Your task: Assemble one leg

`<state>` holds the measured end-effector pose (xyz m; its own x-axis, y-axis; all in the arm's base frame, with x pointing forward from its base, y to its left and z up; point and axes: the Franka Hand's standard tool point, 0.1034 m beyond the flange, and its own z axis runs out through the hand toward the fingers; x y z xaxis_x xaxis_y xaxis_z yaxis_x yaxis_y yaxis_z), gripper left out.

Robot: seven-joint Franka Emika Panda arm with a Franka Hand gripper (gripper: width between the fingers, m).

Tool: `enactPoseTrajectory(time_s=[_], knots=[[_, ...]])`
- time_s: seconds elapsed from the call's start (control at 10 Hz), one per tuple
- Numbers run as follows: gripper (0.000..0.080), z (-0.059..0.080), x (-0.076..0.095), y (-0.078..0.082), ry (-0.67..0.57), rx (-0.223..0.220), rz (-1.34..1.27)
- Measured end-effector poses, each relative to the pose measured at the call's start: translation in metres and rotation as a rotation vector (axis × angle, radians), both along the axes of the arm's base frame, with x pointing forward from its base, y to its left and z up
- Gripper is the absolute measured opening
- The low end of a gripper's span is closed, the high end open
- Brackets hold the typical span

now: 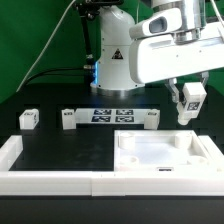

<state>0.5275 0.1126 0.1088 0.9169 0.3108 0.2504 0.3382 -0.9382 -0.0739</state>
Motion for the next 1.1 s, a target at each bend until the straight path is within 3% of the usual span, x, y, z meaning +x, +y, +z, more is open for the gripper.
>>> enactPoseTrajectory(time_s=[0.2,0.3,0.4,0.6,0.9,1.1], knots=[[0.0287,0.0,-0.005,-0.024,-0.222,-0.034,-0.016],[0.0287,-0.005,-0.007,-0.027,-0.196,-0.033,-0.017],[0.0287,-0.002,0.004,-0.028,-0.206,-0.028,-0.025],[0.0287,-0.003,0.022,-0.023,-0.198,-0.012,-0.026],[0.0287,0.001,0.064,0.003,-0.162,0.031,-0.011],[0.0287,-0.004,0.08,0.003,-0.186,0.038,-0.016]])
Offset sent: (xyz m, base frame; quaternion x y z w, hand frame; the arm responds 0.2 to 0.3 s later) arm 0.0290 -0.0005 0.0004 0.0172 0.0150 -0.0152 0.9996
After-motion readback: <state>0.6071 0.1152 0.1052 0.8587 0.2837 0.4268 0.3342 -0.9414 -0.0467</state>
